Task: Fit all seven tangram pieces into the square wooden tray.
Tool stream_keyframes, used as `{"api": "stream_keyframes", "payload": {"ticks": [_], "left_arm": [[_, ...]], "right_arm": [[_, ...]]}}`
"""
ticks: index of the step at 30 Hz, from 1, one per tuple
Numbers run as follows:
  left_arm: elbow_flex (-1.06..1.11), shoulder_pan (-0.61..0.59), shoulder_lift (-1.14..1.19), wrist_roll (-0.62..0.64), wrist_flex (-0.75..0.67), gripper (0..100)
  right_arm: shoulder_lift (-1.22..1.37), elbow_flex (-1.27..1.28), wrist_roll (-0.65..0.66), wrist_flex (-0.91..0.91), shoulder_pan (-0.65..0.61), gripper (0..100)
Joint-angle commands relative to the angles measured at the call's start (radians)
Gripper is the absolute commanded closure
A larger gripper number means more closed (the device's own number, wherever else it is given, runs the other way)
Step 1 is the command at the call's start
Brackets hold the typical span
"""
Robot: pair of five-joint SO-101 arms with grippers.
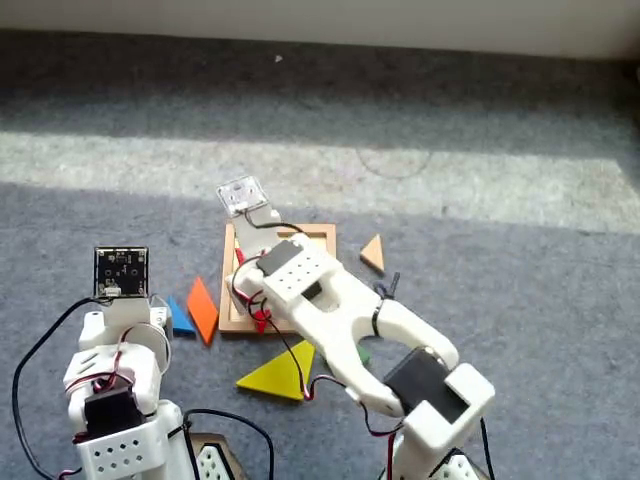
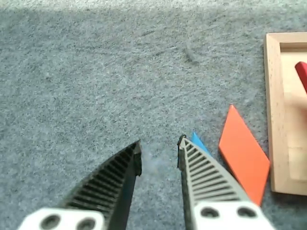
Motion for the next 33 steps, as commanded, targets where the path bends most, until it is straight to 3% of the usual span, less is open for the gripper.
{"api": "stream_keyframes", "payload": {"ticks": [1, 9, 17, 23, 29, 33], "left_arm": [[-0.002, -0.008, -0.012, -0.009, -0.02, 85], [-0.002, -0.008, -0.012, -0.009, -0.02, 85], [-0.002, -0.008, -0.012, -0.009, -0.02, 85], [-0.002, -0.008, -0.012, -0.009, -0.02, 85], [-0.002, -0.008, -0.012, -0.009, -0.02, 85], [-0.002, -0.008, -0.012, -0.009, -0.02, 85]], "right_arm": [[0.039, -0.142, -0.16, -0.021, 0.002, 80.3], [0.116, -0.203, -0.359, -0.021, 0.001, 80.3], [0.186, -0.249, -0.37, -0.019, -0.022, 80.3], [0.193, -0.326, -0.364, 0.13, -0.067, 79.4], [0.193, -0.386, -0.368, 0.236, -0.068, 63.6], [0.193, -0.389, -0.368, 0.232, -0.068, 62.3]]}}
